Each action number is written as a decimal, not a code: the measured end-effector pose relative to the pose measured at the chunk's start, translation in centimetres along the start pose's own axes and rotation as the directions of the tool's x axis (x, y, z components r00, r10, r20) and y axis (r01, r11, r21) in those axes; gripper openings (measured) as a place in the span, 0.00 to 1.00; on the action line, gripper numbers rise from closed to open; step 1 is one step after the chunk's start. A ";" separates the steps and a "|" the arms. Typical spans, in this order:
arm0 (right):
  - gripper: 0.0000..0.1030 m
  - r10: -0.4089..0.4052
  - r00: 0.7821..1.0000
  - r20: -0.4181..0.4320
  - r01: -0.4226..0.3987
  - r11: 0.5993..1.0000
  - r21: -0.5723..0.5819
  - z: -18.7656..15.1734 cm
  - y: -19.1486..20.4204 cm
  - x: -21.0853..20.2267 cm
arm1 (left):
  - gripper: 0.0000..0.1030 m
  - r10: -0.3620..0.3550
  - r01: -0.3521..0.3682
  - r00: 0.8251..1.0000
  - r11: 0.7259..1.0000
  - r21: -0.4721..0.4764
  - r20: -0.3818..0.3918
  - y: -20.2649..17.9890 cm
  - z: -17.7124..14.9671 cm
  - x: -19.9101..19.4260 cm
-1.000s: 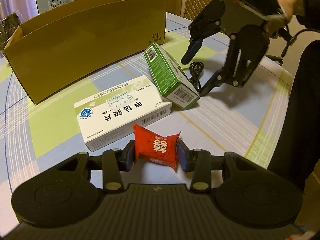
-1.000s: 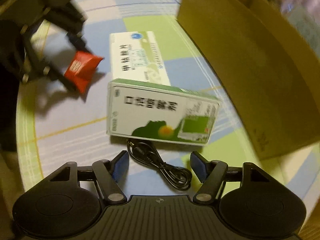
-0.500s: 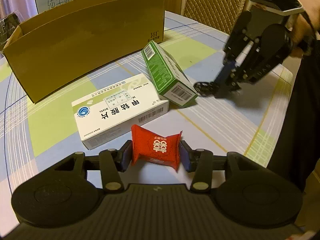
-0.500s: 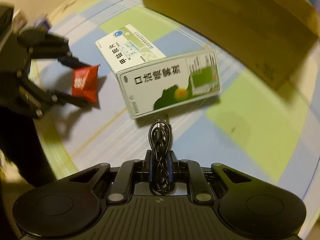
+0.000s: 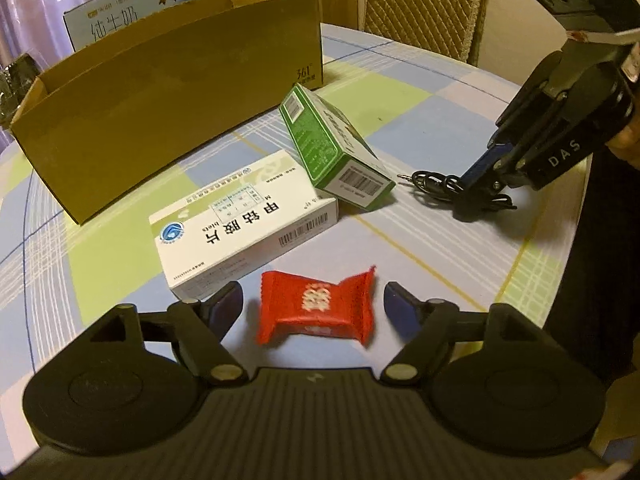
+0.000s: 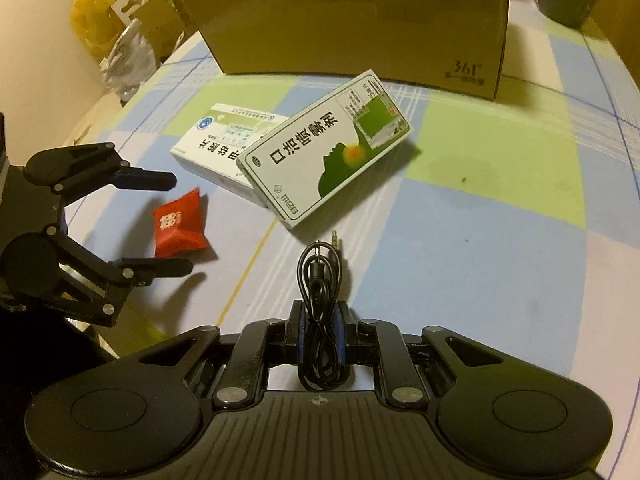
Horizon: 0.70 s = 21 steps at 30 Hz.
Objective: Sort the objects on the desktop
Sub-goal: 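Carry the red candy and black cable with both tools over the cardboard box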
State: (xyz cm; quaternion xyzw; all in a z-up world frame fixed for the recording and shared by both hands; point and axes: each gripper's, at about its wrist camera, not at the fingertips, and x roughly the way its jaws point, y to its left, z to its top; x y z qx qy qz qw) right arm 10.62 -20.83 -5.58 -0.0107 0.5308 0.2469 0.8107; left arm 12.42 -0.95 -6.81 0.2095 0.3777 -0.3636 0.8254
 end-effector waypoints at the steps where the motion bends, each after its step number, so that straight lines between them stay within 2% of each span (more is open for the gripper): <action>1: 0.11 0.001 1.000 0.007 -0.001 1.000 0.002 -0.1 0.1 0.0 | 0.71 -0.009 0.009 1.000 1.000 -0.007 -0.007 0.1 0.0 0.1; 5: 0.11 -0.019 0.999 0.027 0.019 1.000 -0.019 -0.2 0.7 0.4 | 0.65 -0.026 0.025 0.999 0.999 -0.035 -0.021 0.5 0.1 0.4; 7: 0.12 -0.040 0.998 0.038 0.042 0.998 -0.039 -0.4 1.0 0.4 | 0.52 -0.029 0.028 0.999 0.999 -0.039 -0.028 0.5 0.1 0.5; 13: 0.25 -0.057 0.996 0.062 0.063 0.993 -0.100 -1.2 1.9 0.3 | 0.39 -0.041 0.041 0.999 0.999 -0.015 -0.020 0.0 0.1 0.2; 21: 0.26 -0.085 0.992 0.091 0.099 0.981 -0.164 -1.6 2.5 0.6 | 0.37 -0.070 0.070 0.998 0.997 -0.039 0.009 0.0 0.3 -0.5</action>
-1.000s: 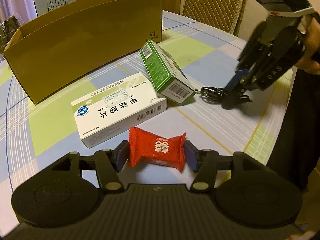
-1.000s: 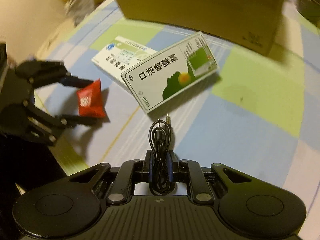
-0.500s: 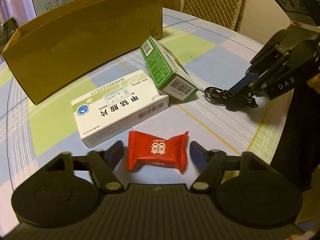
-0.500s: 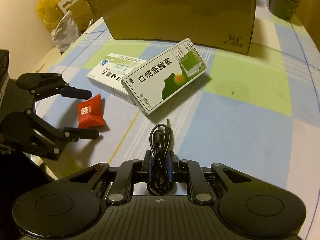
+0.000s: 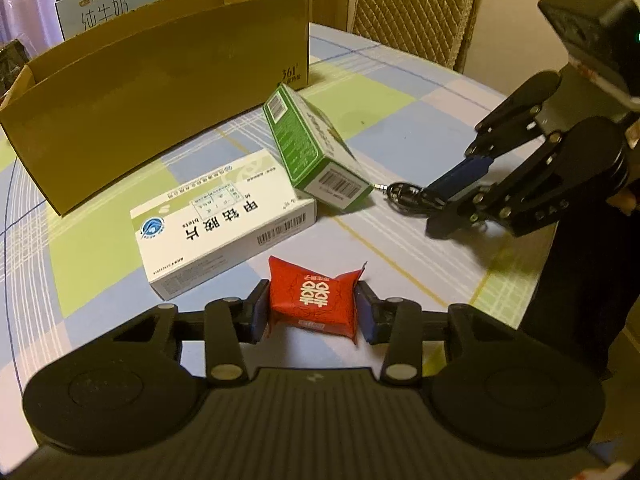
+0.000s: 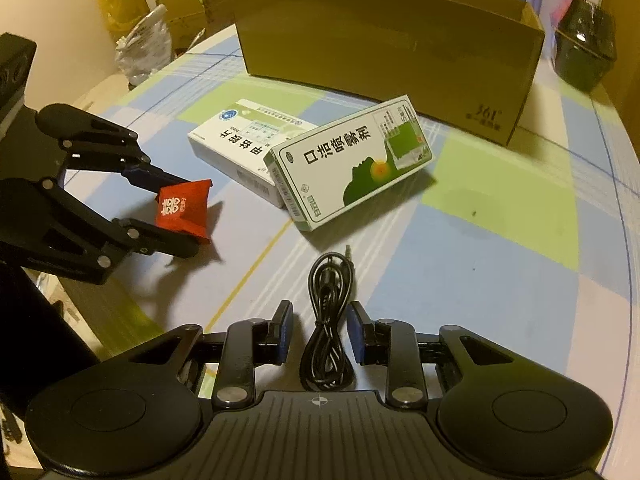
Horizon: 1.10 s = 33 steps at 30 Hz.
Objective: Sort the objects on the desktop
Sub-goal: 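Carry the red candy and black cable with both tools over the cardboard box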
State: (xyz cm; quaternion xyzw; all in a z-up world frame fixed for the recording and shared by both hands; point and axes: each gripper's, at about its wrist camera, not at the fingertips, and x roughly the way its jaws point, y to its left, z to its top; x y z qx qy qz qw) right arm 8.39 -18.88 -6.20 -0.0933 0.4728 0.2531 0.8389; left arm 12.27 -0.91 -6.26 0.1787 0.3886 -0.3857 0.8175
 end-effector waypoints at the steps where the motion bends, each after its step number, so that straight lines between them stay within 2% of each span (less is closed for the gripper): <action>1: 0.26 -0.003 1.000 0.004 0.003 1.000 -0.004 0.0 0.0 0.1 | 0.37 -0.004 0.004 1.000 1.000 -0.008 0.006 0.0 0.1 -0.1; 4: 0.24 -0.013 1.000 0.005 0.013 1.000 -0.006 0.1 0.0 0.3 | 0.37 -0.002 0.002 1.000 1.000 -0.017 0.020 0.1 0.3 -0.4; 5: 0.14 -0.024 1.000 0.006 0.024 1.000 -0.002 0.1 0.1 0.3 | 0.37 0.001 -0.001 1.000 1.000 -0.018 0.023 0.1 0.3 -0.5; 9: 0.13 -0.021 1.000 0.017 0.020 0.998 0.057 0.1 -0.4 -0.1 | 0.37 0.011 -0.011 0.999 1.000 -0.018 0.039 -0.1 0.7 -1.1; 17: 0.13 -0.052 0.993 0.104 0.037 0.989 0.145 0.1 -1.4 -2.5 | 0.37 0.039 -0.036 0.994 0.999 -0.031 0.099 -0.4 2.1 -2.7; 26: 0.13 -0.016 0.979 0.204 -0.045 0.955 0.292 0.9 -3.0 -4.9 | 0.37 0.083 -0.071 0.984 0.994 -0.080 0.157 -0.3 4.3 -4.2; 33: 0.13 -0.070 0.958 0.280 -0.017 0.954 0.299 3.4 -3.6 -6.8 | 0.37 0.158 -0.134 0.966 0.983 -0.128 0.202 0.6 7.5 -5.3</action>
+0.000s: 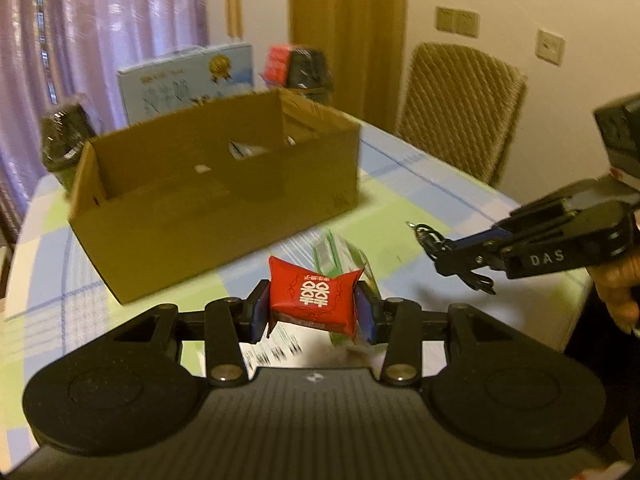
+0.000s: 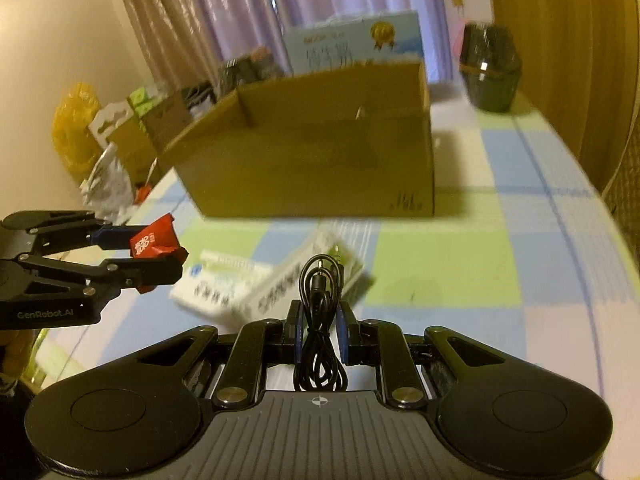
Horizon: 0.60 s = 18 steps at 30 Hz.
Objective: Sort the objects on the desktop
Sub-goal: 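Carry the red candy and black cable with both tools over the cardboard box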
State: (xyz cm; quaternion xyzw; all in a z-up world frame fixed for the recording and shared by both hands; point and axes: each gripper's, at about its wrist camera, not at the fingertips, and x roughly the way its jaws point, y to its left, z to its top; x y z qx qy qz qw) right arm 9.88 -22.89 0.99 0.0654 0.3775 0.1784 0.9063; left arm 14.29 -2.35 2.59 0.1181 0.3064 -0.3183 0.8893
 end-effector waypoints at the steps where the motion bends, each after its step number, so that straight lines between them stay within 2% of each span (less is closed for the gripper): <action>1: 0.13 -0.006 1.000 0.016 0.006 1.000 0.000 0.5 0.0 -0.1 | 0.37 0.012 -0.012 1.000 1.000 -0.010 0.010 0.2 0.5 -0.1; 6: 0.13 -0.027 0.994 0.109 0.027 1.000 0.006 3.9 0.1 -0.1 | 0.37 0.089 -0.082 0.994 0.991 -0.103 0.070 2.1 3.7 0.1; 10: 0.13 -0.008 0.987 0.159 0.004 1.000 0.025 7.0 0.2 0.8 | 0.37 0.145 -0.122 0.983 0.974 -0.191 0.115 4.6 6.6 0.7; 18: 0.13 0.018 0.970 0.244 -0.035 0.997 0.065 13.6 0.5 4.5 | 0.37 0.237 -0.197 0.961 0.947 -0.254 0.141 9.3 10.5 3.2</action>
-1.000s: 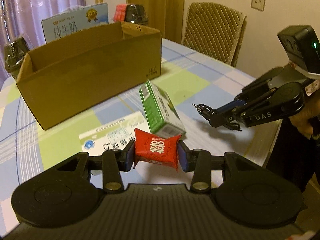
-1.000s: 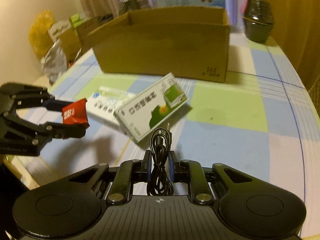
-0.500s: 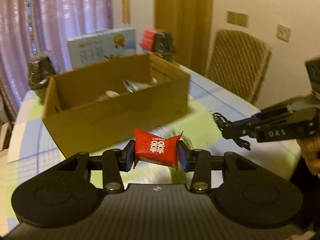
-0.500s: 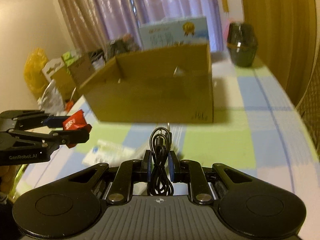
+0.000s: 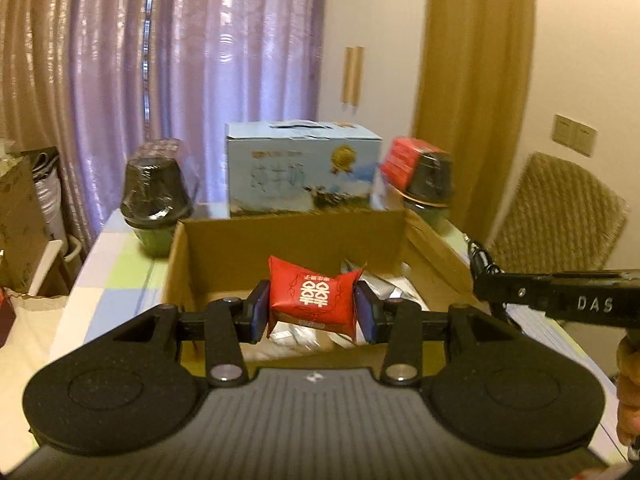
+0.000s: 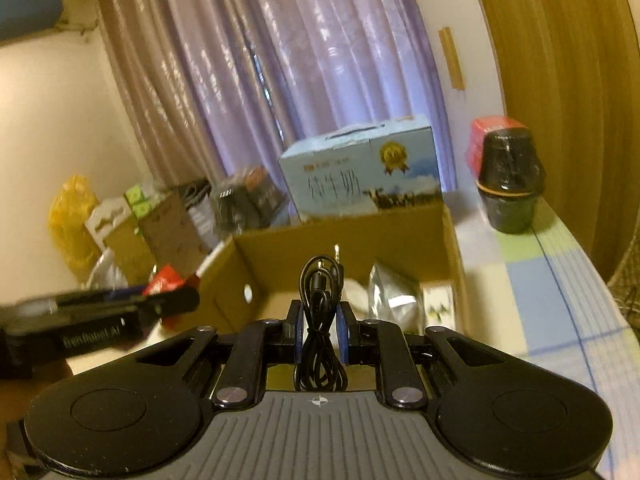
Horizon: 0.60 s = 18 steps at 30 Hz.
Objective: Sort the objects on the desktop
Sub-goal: 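Carry the red candy and black cable with both tools over the cardboard box, then open both tools to drop the candy and cable into the box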
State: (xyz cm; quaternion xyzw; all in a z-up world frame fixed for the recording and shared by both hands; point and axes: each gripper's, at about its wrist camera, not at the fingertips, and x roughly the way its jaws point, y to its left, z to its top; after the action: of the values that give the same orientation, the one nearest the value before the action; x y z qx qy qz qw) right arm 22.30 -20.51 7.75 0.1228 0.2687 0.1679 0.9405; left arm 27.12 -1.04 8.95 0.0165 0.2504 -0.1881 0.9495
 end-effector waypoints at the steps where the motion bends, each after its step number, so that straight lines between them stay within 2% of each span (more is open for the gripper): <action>1: 0.13 0.004 1.000 0.004 -0.004 1.000 0.008 0.6 -0.1 0.8 | 0.37 0.005 -0.005 1.000 1.000 -0.010 0.003 0.4 0.3 0.5; 7: 0.13 0.038 0.999 -0.019 -0.037 0.998 0.052 2.4 -0.5 5.5 | 0.37 0.032 -0.032 0.999 0.997 -0.067 -0.009 2.5 0.6 3.2; 12: 0.13 0.063 0.997 -0.040 -0.060 0.995 0.076 2.6 -0.6 8.2 | 0.38 0.038 -0.040 0.999 0.996 -0.078 -0.022 3.6 0.4 4.6; 14: 0.13 0.077 0.996 -0.051 -0.072 0.993 0.093 2.5 -0.5 9.0 | 0.44 0.027 -0.031 0.999 0.996 -0.081 -0.039 3.8 0.3 5.1; 15: 0.13 0.081 0.995 -0.056 -0.076 0.993 0.095 2.5 -0.4 9.4 | 0.54 0.036 -0.040 0.999 0.996 -0.080 -0.040 3.9 0.2 5.3; 16: 0.13 0.084 0.995 -0.059 -0.079 0.992 0.095 2.5 -0.4 9.6 | 0.59 0.047 -0.049 0.998 0.996 -0.077 -0.037 4.0 0.1 5.4; 18: 0.13 0.090 0.994 -0.063 -0.084 0.992 0.099 2.4 -0.2 10.0 | 0.59 0.051 -0.053 0.998 0.996 -0.075 -0.038 4.2 0.0 5.4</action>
State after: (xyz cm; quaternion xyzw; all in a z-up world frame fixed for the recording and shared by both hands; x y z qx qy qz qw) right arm 31.65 -17.25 5.05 0.1739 0.3023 0.1998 0.9157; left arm 33.03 0.97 6.10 -0.0095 0.2739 -0.1534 0.9494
